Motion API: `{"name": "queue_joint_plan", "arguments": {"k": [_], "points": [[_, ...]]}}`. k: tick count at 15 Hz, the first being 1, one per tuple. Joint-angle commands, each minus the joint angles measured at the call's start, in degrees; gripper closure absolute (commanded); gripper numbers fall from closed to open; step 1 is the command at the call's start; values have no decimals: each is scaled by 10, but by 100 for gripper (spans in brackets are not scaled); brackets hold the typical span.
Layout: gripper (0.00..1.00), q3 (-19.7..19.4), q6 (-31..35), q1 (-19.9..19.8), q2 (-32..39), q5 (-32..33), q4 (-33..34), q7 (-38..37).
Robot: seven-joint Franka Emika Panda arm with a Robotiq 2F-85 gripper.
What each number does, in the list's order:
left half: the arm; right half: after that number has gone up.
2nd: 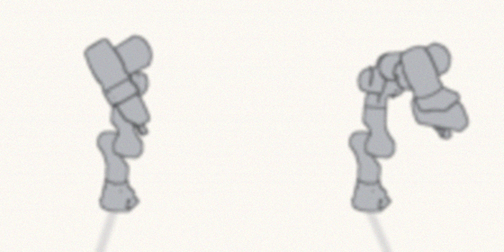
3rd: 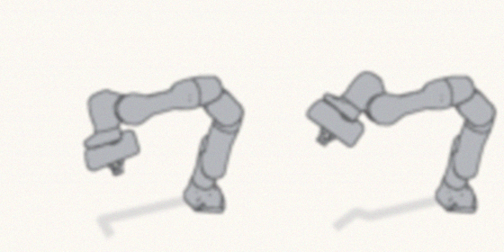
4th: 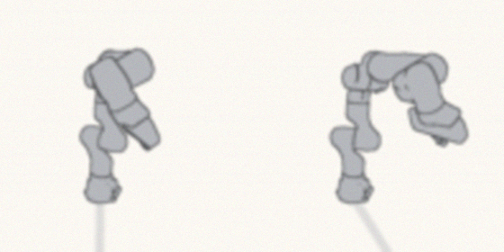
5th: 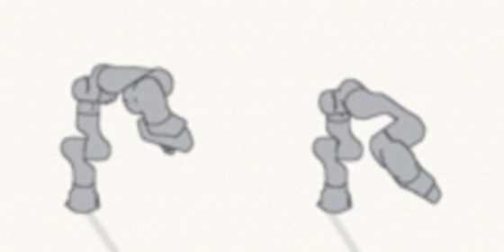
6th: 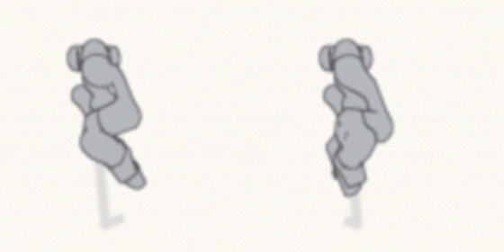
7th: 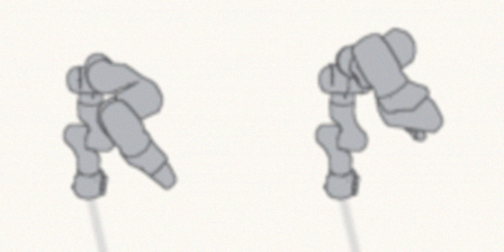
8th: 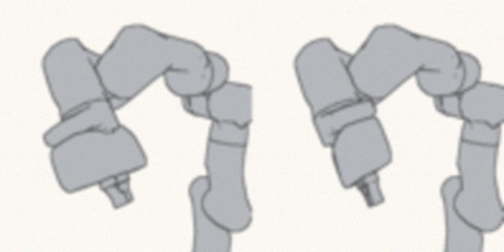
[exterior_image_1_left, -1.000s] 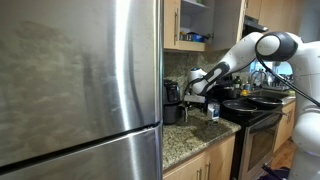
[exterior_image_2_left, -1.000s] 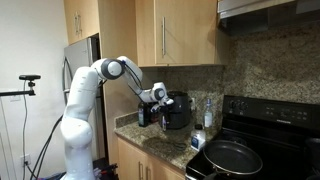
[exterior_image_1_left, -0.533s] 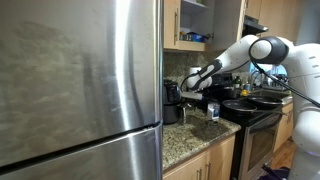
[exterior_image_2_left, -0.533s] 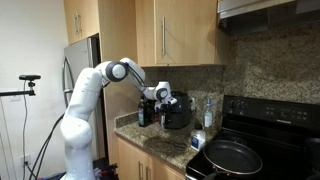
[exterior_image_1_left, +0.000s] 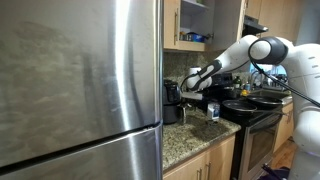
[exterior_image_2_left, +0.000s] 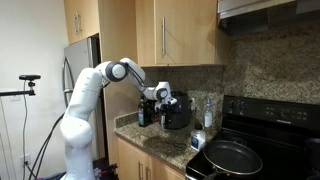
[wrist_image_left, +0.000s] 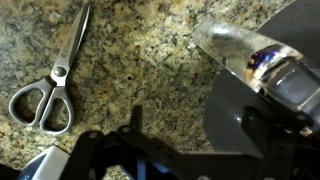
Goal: Close the air fryer
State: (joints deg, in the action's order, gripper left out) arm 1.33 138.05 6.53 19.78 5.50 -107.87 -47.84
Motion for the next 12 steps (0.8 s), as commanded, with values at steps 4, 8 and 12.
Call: {"name": "queue_joint_plan", "arguments": {"k": [4, 8, 12], "points": [[0, -16, 119, 9, 10, 17, -10, 70], [0, 15, 179, -15, 13, -76, -26, 148], [0, 67, 164, -56, 12, -237, -28, 300]]}}
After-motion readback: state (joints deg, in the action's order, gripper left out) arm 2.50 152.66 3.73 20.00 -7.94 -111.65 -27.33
